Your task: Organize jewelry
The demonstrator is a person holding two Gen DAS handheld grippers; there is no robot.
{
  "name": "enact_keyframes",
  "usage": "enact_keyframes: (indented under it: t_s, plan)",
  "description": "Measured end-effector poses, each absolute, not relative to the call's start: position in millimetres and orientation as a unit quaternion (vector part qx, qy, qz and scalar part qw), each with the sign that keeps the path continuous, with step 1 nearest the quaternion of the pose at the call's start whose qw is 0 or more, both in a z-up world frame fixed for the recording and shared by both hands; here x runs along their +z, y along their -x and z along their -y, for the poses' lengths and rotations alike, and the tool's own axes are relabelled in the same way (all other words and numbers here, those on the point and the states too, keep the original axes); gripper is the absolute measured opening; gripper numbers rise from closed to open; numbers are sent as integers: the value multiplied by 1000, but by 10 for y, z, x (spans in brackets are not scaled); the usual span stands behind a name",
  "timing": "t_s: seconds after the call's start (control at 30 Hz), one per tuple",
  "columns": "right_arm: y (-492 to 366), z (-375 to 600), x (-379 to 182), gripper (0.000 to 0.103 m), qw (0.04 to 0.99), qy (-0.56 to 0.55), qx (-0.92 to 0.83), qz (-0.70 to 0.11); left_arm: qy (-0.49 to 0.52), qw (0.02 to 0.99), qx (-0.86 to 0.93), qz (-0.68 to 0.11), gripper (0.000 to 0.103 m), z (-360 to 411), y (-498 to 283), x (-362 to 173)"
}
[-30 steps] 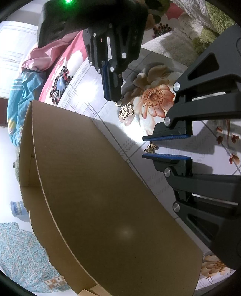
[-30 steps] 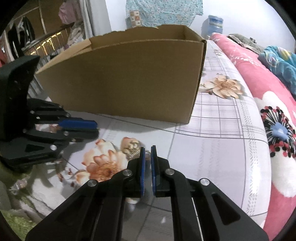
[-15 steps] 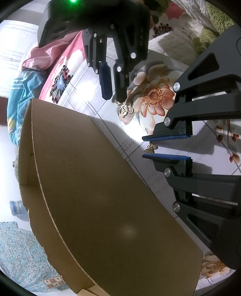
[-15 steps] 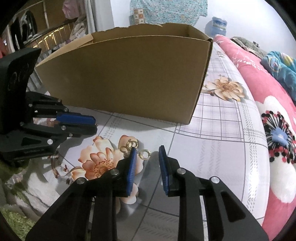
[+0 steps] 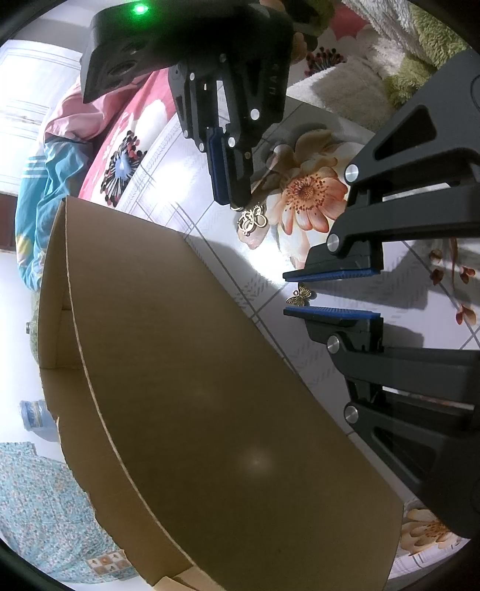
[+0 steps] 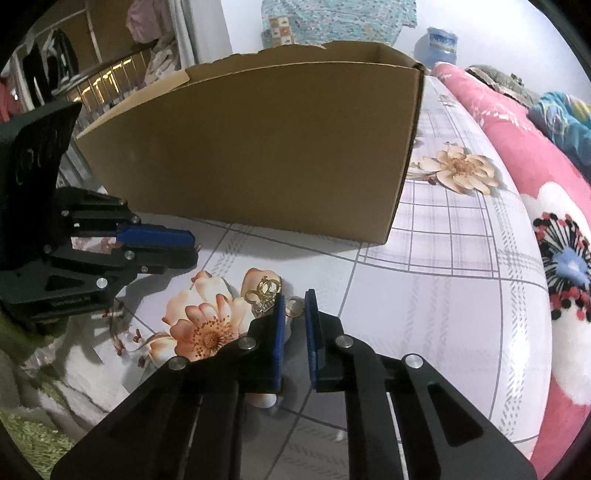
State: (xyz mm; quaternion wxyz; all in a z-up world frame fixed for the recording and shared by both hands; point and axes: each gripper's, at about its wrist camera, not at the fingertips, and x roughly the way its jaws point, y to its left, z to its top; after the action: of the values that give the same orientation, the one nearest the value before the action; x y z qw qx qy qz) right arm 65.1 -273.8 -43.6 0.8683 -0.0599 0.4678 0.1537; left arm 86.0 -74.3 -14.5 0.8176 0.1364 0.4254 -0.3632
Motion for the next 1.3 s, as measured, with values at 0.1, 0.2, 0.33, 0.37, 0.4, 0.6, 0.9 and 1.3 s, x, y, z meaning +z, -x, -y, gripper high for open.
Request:
enact_keyframes:
  t_s: [0.1, 0.2, 0.33, 0.37, 0.4, 0.6, 0.9, 1.3]
  plan:
    - [-641, 2764, -422, 11, 870, 53, 151, -466, -135, 818, -363, -425, 12, 741, -864, -143]
    - [-618, 2795, -376, 11, 874, 46, 149, -461, -134, 820, -364, -422, 12, 742, -860, -117]
    - [-544, 2806, -262, 11, 881, 43, 146, -448, -132, 823, -367, -413, 12, 727, -822, -43]
    - [-527, 2802, -231, 11, 883, 42, 146, -444, -132, 824, -369, -410, 12, 722, -801, -14]
    - [-506, 2805, -185, 11, 886, 40, 147, -438, -132, 825, -370, -406, 12, 718, -783, 18]
    - [-374, 2739, 203, 11, 909, 31, 166, -381, -117, 835, -388, -372, 12, 664, -649, 386]
    - [-646, 2549, 755, 11, 933, 6, 205, -294, -81, 862, -405, -293, 12, 535, -711, 1136]
    - [-1566, 2205, 392, 11, 925, 35, 131, -356, -117, 873, -290, -375, 12, 797, -1745, 805]
